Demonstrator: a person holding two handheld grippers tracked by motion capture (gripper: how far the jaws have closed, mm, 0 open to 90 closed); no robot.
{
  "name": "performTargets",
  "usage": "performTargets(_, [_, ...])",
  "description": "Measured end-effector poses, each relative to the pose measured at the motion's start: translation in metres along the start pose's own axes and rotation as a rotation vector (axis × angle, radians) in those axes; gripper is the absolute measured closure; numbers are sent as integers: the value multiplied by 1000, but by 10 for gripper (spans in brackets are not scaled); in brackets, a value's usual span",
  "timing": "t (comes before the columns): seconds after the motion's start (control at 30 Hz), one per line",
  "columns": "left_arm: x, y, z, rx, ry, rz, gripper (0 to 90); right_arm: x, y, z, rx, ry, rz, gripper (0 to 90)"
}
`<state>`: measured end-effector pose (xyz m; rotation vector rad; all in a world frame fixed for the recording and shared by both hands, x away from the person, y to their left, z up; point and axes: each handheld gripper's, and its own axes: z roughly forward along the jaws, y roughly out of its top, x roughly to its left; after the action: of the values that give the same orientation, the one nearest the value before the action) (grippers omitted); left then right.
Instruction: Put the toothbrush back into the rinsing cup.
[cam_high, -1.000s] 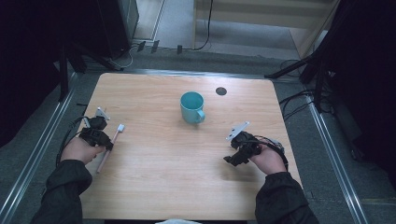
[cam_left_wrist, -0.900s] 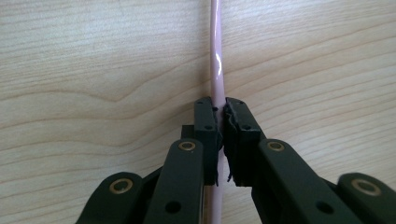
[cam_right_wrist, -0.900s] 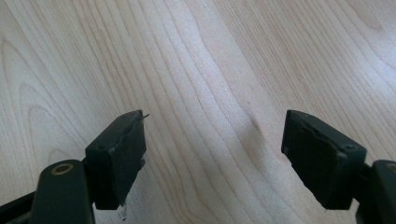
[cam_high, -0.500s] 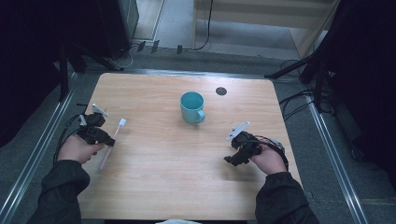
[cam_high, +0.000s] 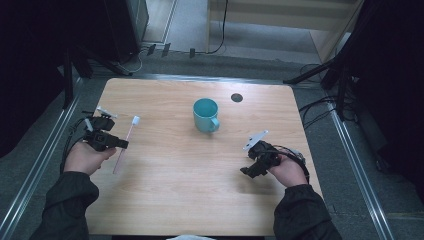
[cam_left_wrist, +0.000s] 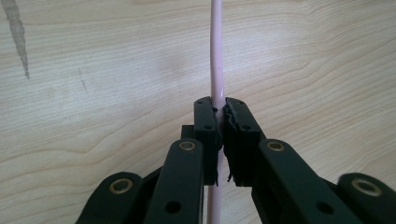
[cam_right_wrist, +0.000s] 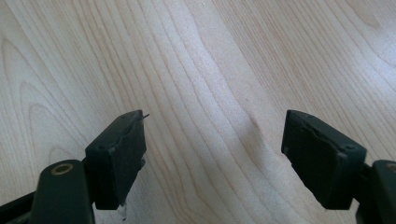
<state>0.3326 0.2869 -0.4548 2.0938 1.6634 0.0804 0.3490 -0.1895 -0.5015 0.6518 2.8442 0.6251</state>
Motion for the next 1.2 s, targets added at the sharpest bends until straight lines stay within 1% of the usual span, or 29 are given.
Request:
performTargets(0.07, [0,0,0,-19,-17,8,841,0,0,0,-1,0,-2,221])
performTargets(0.13, [-2,-1,1,-57,-41,6,841,0,0,0,-1,-1,-2,221])
performTargets(0.2, [-4,-1,2,-82,-52,8,841,0,-1,-1,-1,-3,-1,222])
performTargets(0.23, [-6,-1,2,-93,-55,19,841,0,-1,-1,-1,-3,-1,222])
performTargets(0.3, [-9,-1,4,-129,-49,22,841,0,-1,-1,1,-1,4,221])
performTargets(0.33, [-9,-1,4,-129,-49,22,841,0,-1,-1,1,-1,4,221])
performTargets(0.37, [-12,-1,5,-163,-48,25,841,1,-1,-1,-3,0,0,222])
performTargets(0.5, [-20,-1,9,-225,-24,41,840,1,-1,-1,-5,-2,-1,222])
performTargets(0.6, [-26,0,11,-273,-26,53,841,1,-1,-1,-4,-5,1,222])
performTargets(0.63, [-26,0,11,-273,-26,53,841,1,-1,-1,-4,-5,1,222])
performTargets(0.67, [-30,1,12,-302,-24,61,841,1,-1,-2,-5,-4,2,221])
performTargets(0.73, [-35,0,12,-349,-40,75,840,1,-1,-2,-7,-4,0,221])
performTargets(0.77, [-37,1,12,-363,-47,75,841,2,-1,-2,-6,-2,-1,221])
performTargets(0.8, [-37,1,12,-363,-47,75,841,2,-1,-2,-7,-2,-5,222])
performTargets(0.83, [-43,3,12,-399,-48,90,841,2,-1,-2,-7,-1,-7,221])
performTargets(0.93, [-54,7,13,-436,-43,114,841,2,-1,-2,-9,1,-5,221])
performTargets(1.0, [-59,11,15,-457,-53,118,841,2,-2,-3,-12,-2,2,221])
performTargets(1.03, [-61,13,16,-460,-61,116,841,2,-2,-3,-14,-3,6,221])
performTargets(1.1, [-64,18,18,-456,-89,110,841,1,-3,-4,-19,-5,8,221])
performTargets(1.13, [-67,20,20,-470,-91,109,840,1,-3,-4,-21,-6,8,222])
performTargets(1.2, [-68,23,20,-468,-99,114,841,1,-3,-4,-24,-8,6,221])
